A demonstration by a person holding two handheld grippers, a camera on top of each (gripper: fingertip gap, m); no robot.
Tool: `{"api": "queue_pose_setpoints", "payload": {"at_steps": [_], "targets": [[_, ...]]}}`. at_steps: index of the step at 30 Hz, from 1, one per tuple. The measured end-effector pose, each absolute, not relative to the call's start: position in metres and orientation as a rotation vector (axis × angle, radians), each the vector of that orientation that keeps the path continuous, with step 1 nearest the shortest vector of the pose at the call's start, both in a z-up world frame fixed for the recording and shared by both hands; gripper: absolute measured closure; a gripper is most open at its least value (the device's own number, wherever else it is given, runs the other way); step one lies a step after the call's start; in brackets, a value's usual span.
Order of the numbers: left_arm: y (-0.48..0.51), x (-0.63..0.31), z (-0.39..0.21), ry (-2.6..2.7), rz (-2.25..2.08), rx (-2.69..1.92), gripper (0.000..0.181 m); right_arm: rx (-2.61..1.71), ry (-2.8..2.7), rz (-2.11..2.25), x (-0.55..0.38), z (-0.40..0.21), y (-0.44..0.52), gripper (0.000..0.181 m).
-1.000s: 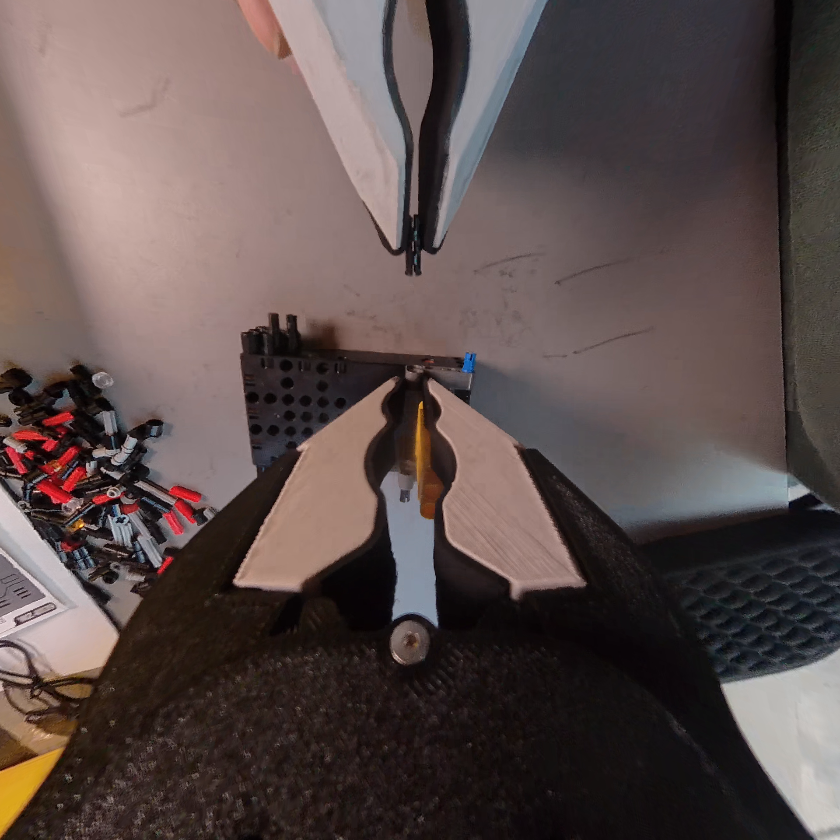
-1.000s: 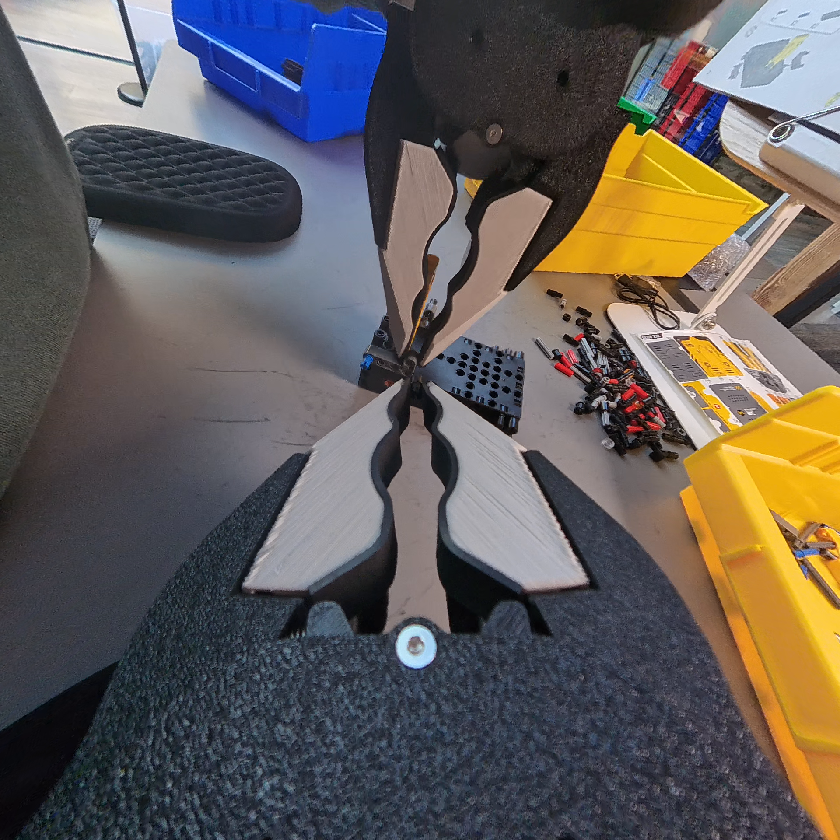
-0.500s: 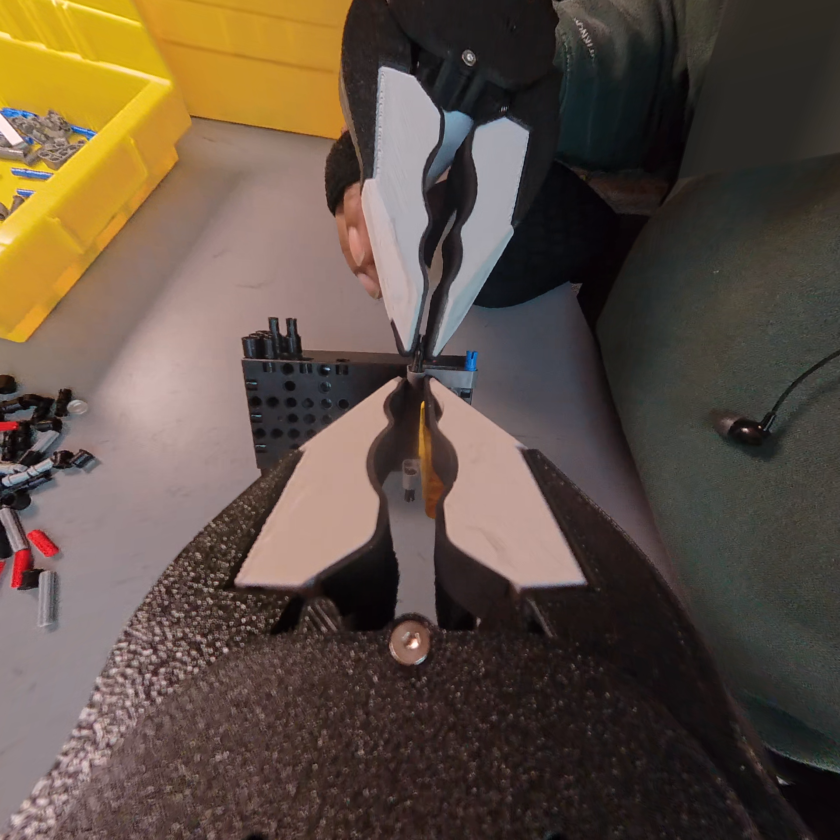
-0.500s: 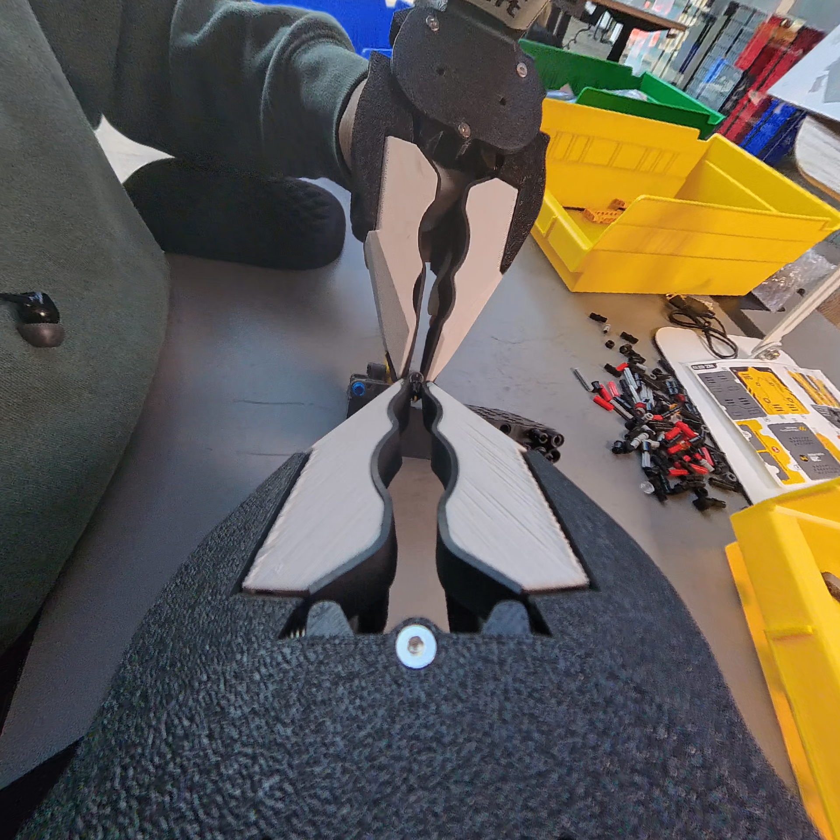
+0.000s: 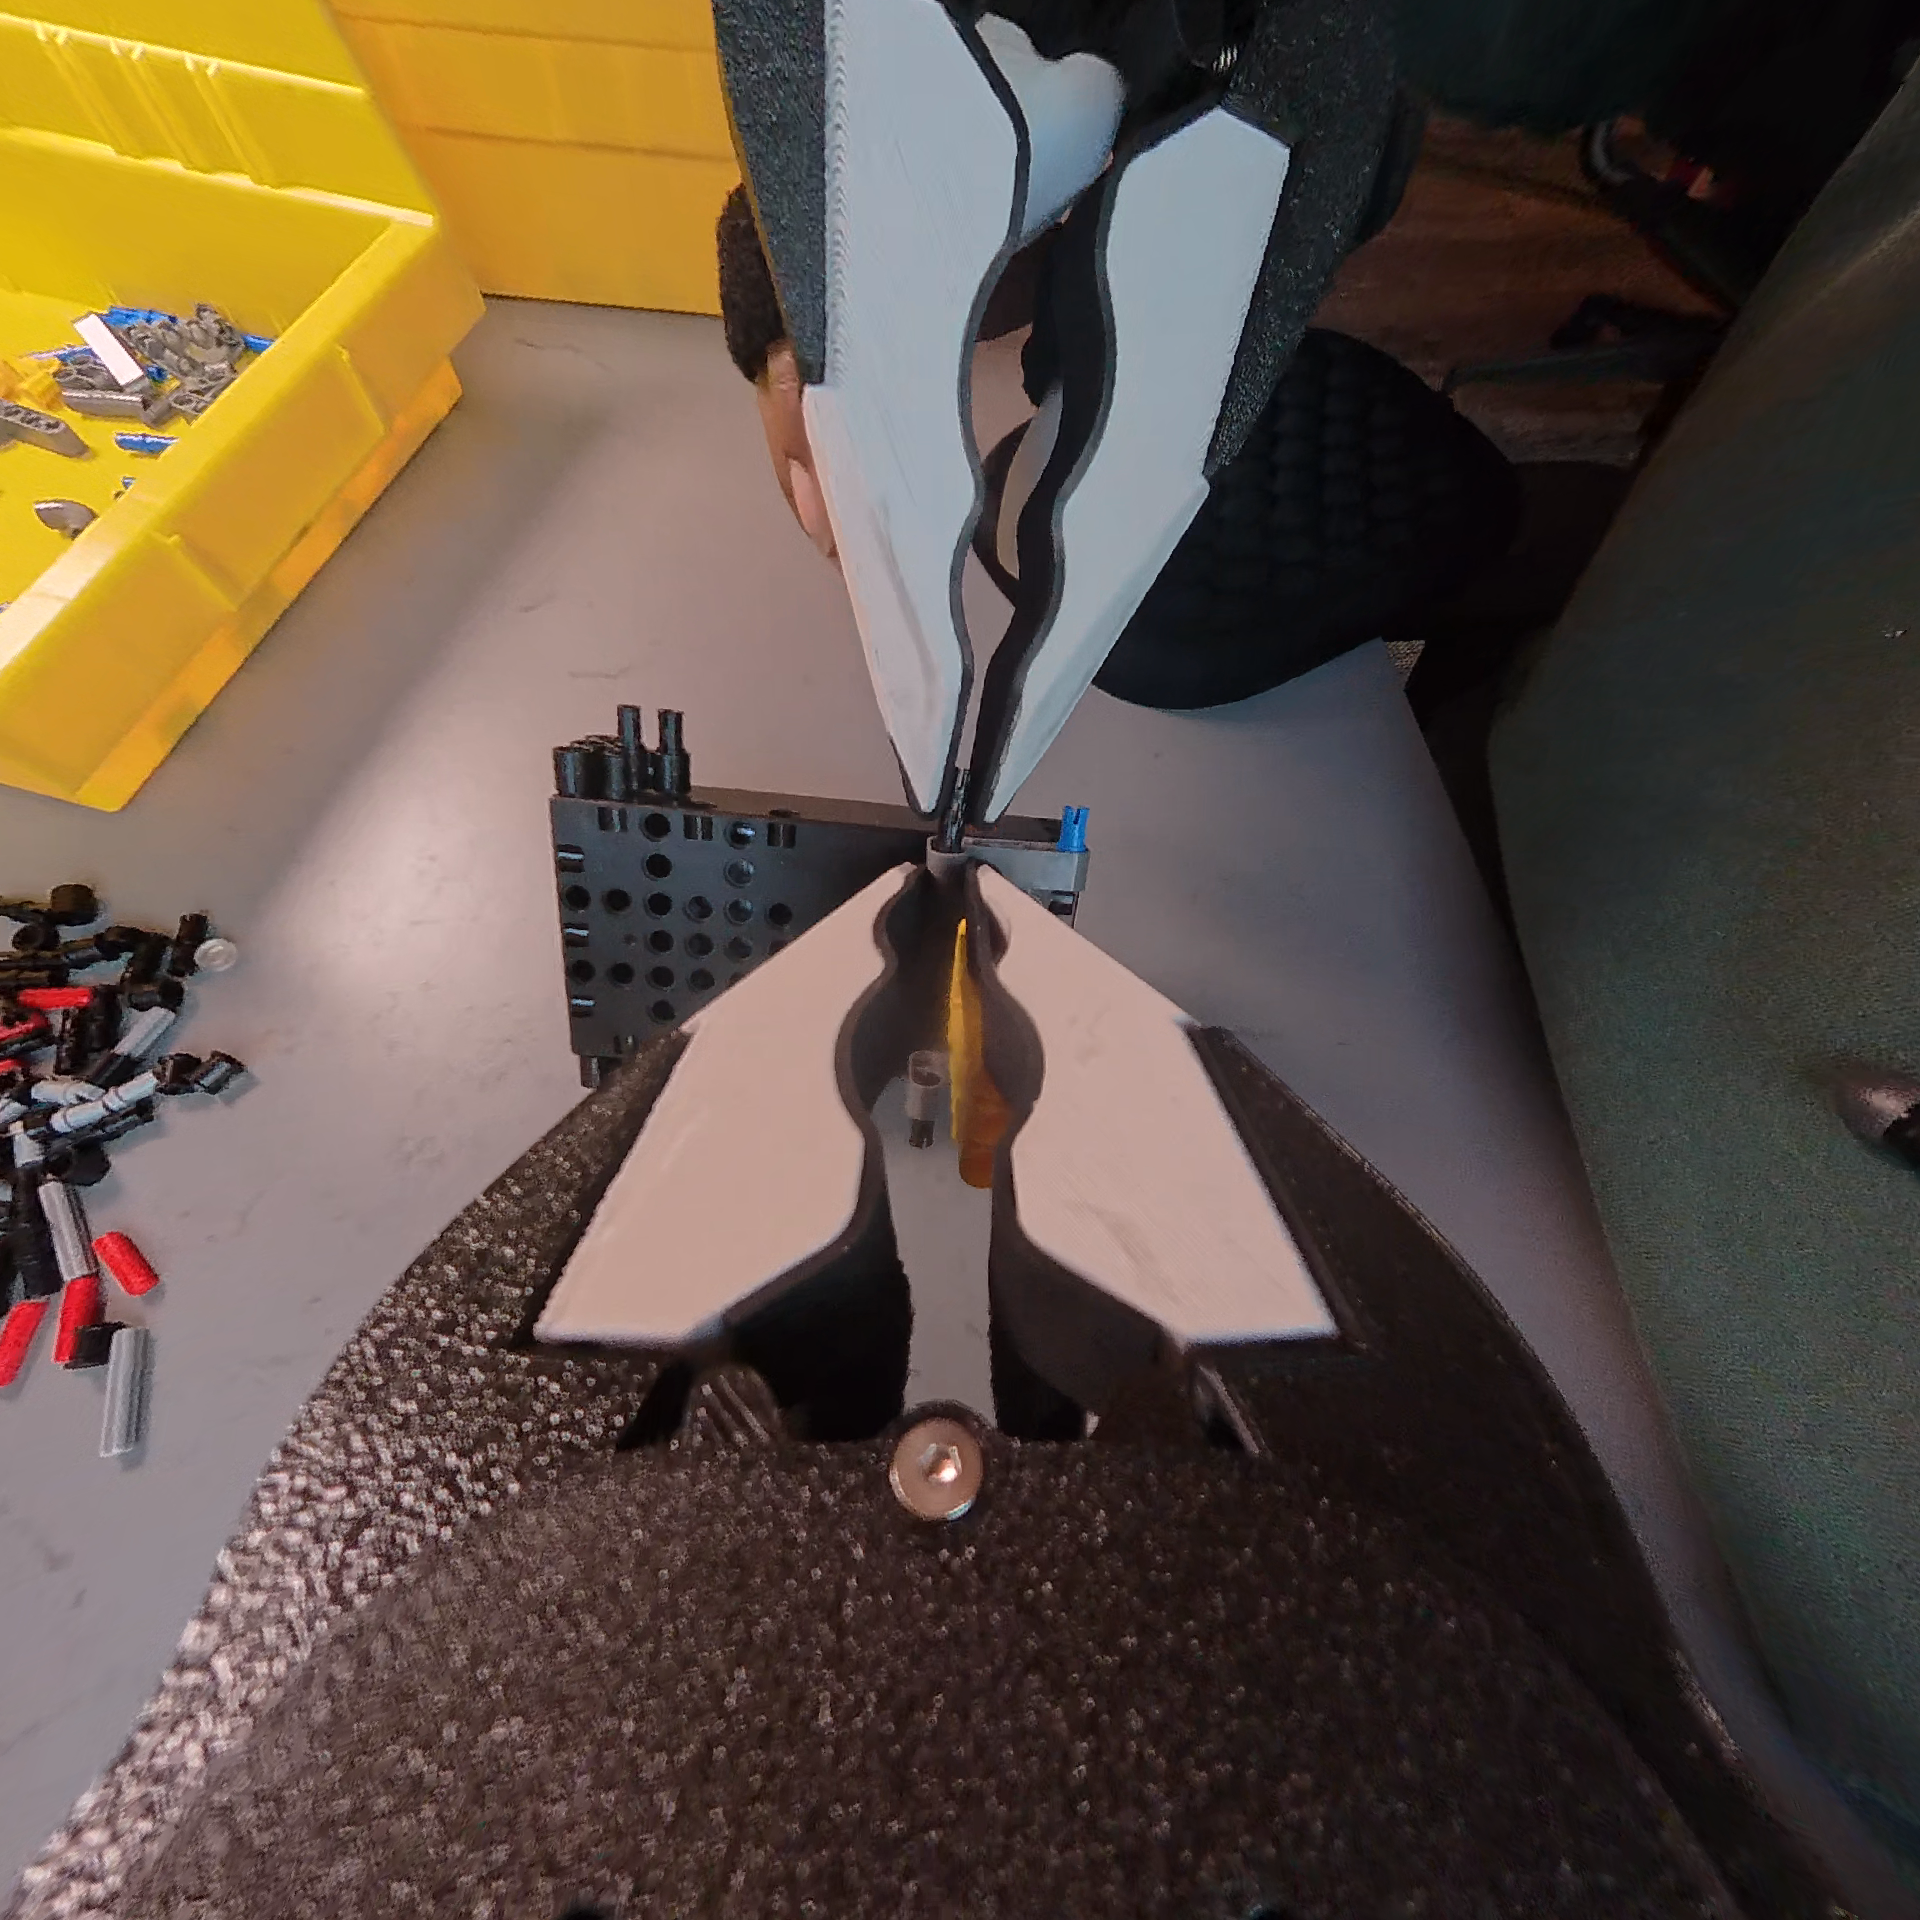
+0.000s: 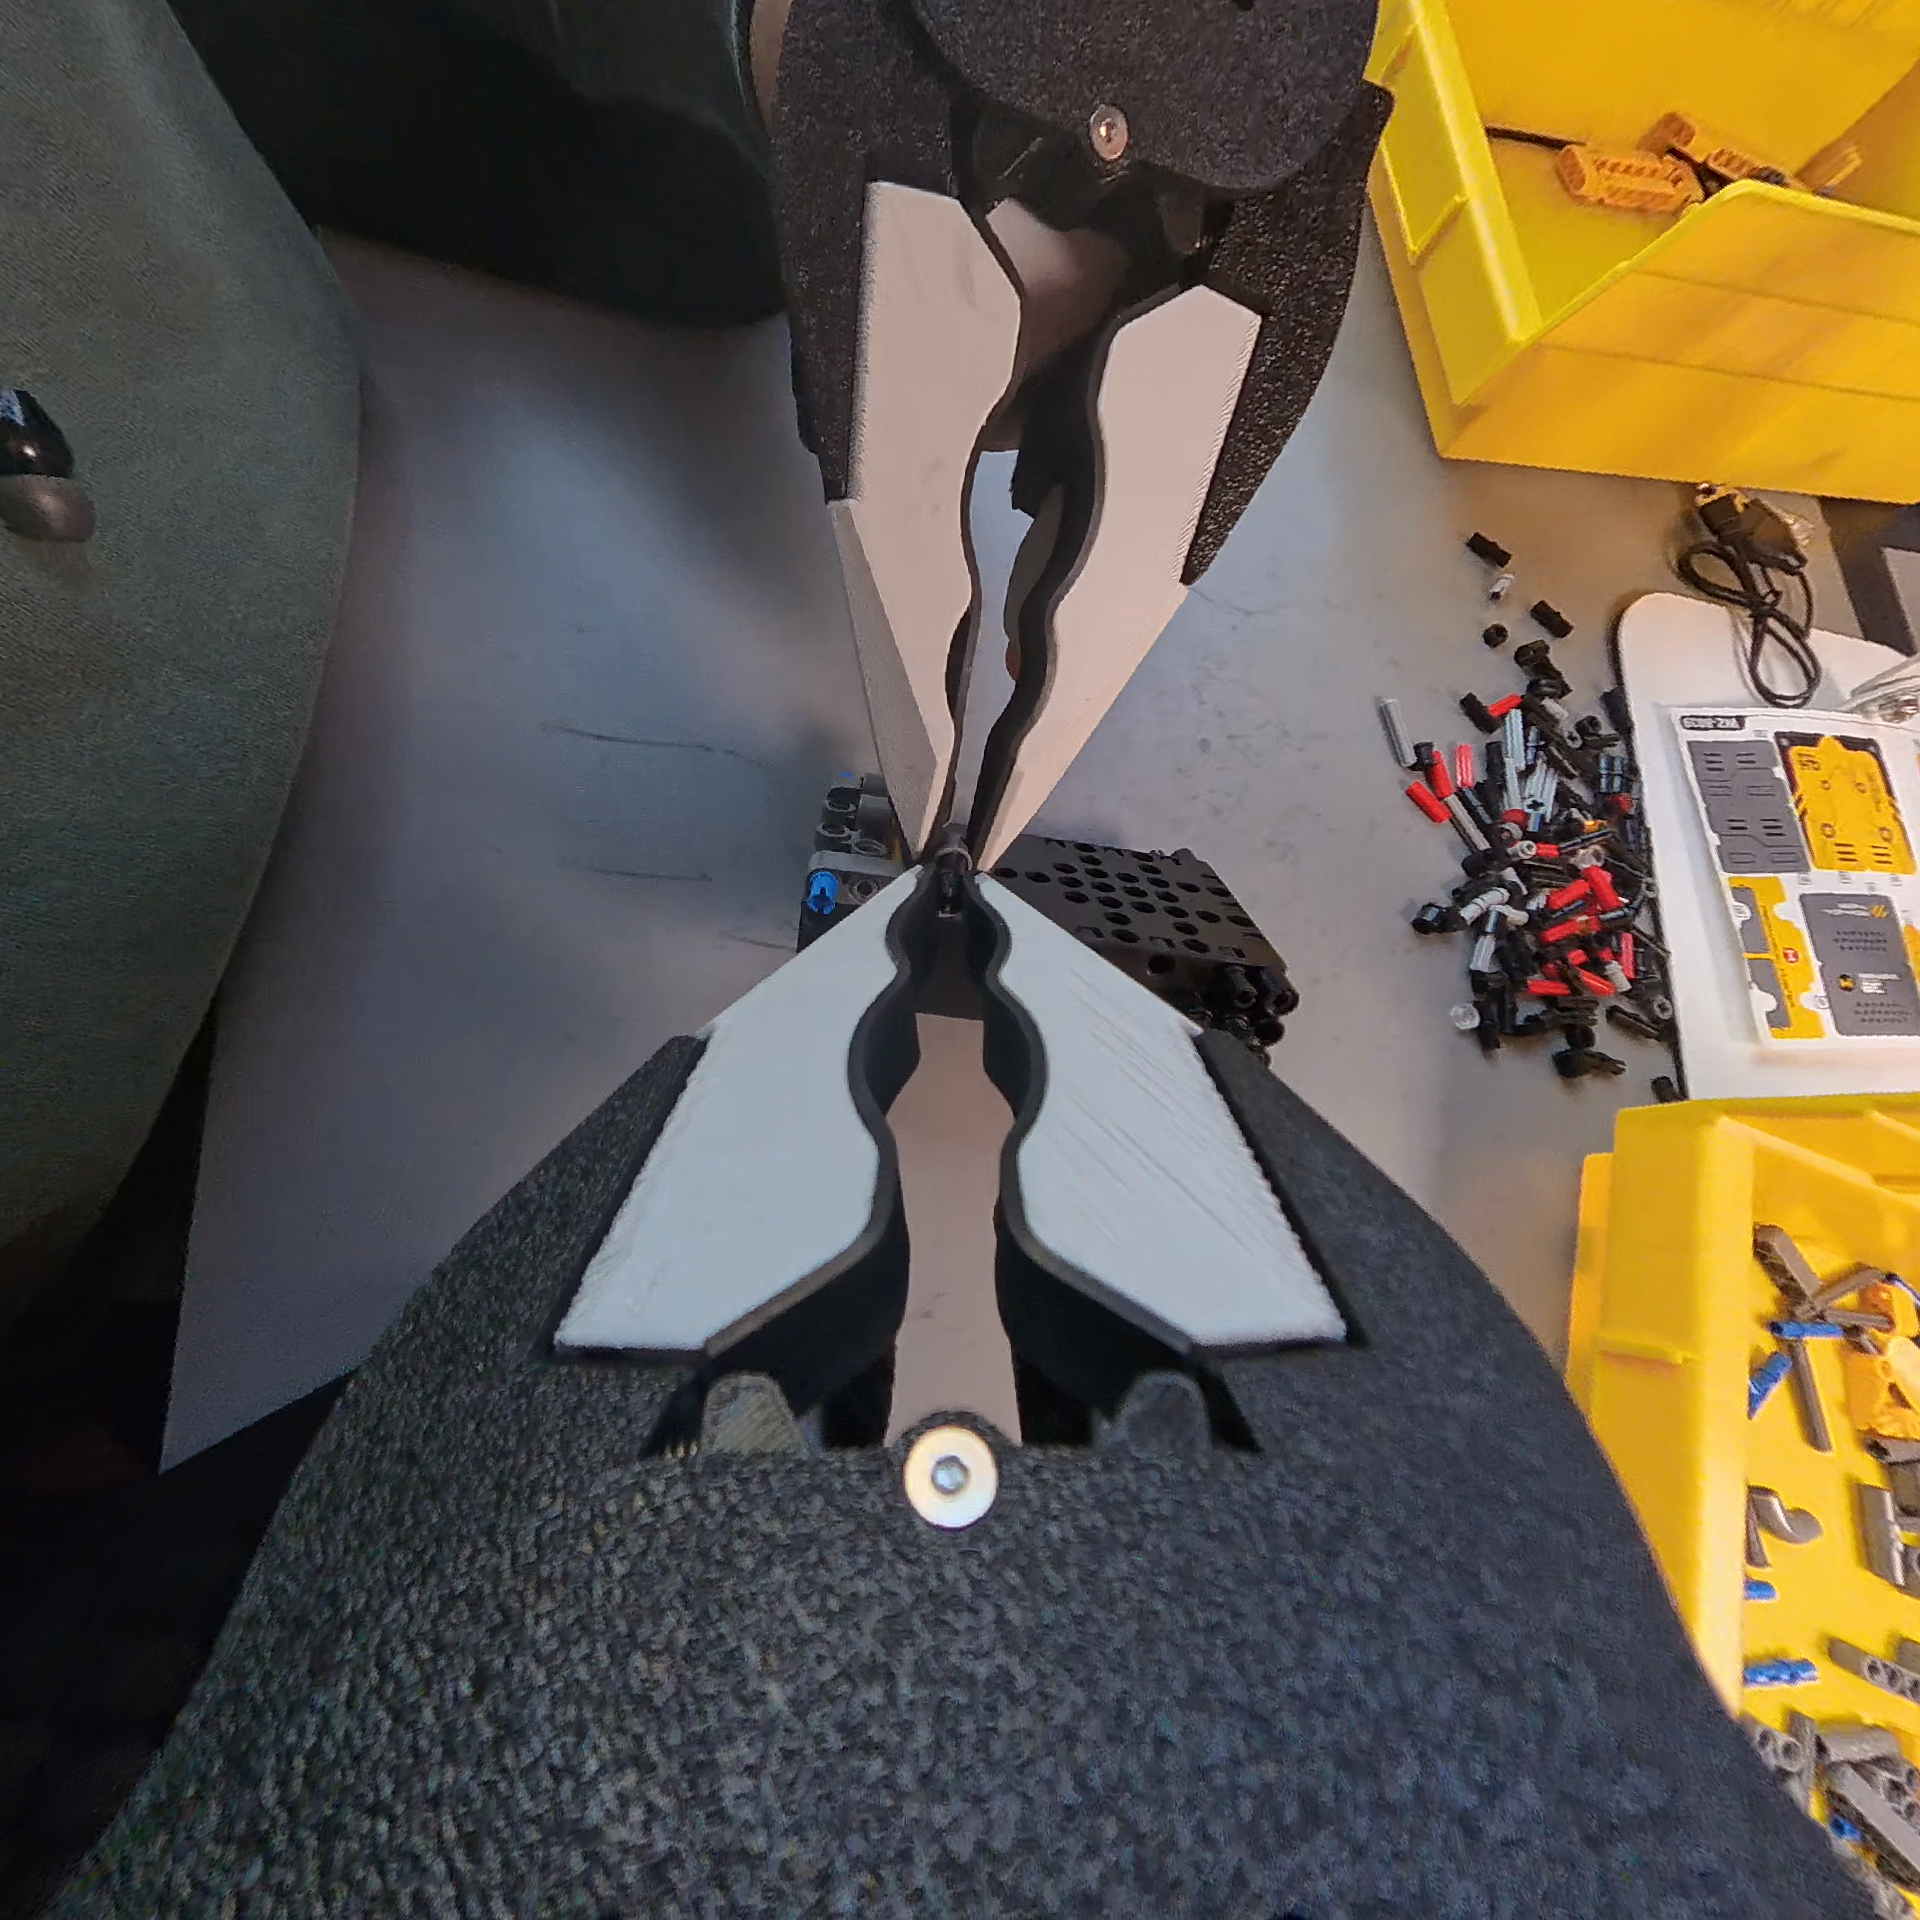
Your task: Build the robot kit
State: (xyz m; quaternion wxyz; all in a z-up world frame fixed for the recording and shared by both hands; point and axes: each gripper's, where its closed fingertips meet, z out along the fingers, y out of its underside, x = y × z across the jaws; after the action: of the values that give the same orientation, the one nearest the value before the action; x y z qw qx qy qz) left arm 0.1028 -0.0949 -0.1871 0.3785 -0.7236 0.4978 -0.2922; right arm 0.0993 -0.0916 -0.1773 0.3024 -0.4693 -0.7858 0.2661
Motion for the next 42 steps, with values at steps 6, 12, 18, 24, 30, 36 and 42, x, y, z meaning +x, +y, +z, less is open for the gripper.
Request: {"api": "queue_pose_setpoints", "payload": {"at_steps": [6, 12, 18, 24, 30, 36, 42], "targets": [[-0.095, 0.106, -0.187, 1.267, -0.715, -1.842, 0.177, -1.270, -2.158, 0.625, 0.103, -0.178, -0.091, 0.178], [-0.095, 0.109, -0.187, 1.263, -0.720, -1.835, 0.177, -1.256, -2.318, 0.573, 0.106, -0.178, -0.091, 0.179], [-0.094, 0.109, -0.188, 1.250, -0.719, -1.837, 0.177, -1.260, -2.437, 0.482, 0.106, -0.179, -0.090, 0.178], [-0.094, 0.110, -0.188, 1.239, -0.715, -1.841, 0.177, -1.302, -2.495, 0.472, 0.106, -0.179, -0.091, 0.179], [-0.094, 0.109, -0.187, 1.230, -0.710, -1.831, 0.177, -1.373, -2.483, 0.470, 0.104, -0.181, -0.091, 0.179], [-0.096, 0.108, -0.188, 1.224, -0.720, -1.829, 0.177, -1.499, -2.353, 0.551, 0.101, -0.184, -0.094, 0.178], [-0.097, 0.109, -0.187, 1.219, -0.725, -1.832, 0.176, -1.510, -2.306, 0.581, 0.110, -0.179, -0.095, 0.166]]}}
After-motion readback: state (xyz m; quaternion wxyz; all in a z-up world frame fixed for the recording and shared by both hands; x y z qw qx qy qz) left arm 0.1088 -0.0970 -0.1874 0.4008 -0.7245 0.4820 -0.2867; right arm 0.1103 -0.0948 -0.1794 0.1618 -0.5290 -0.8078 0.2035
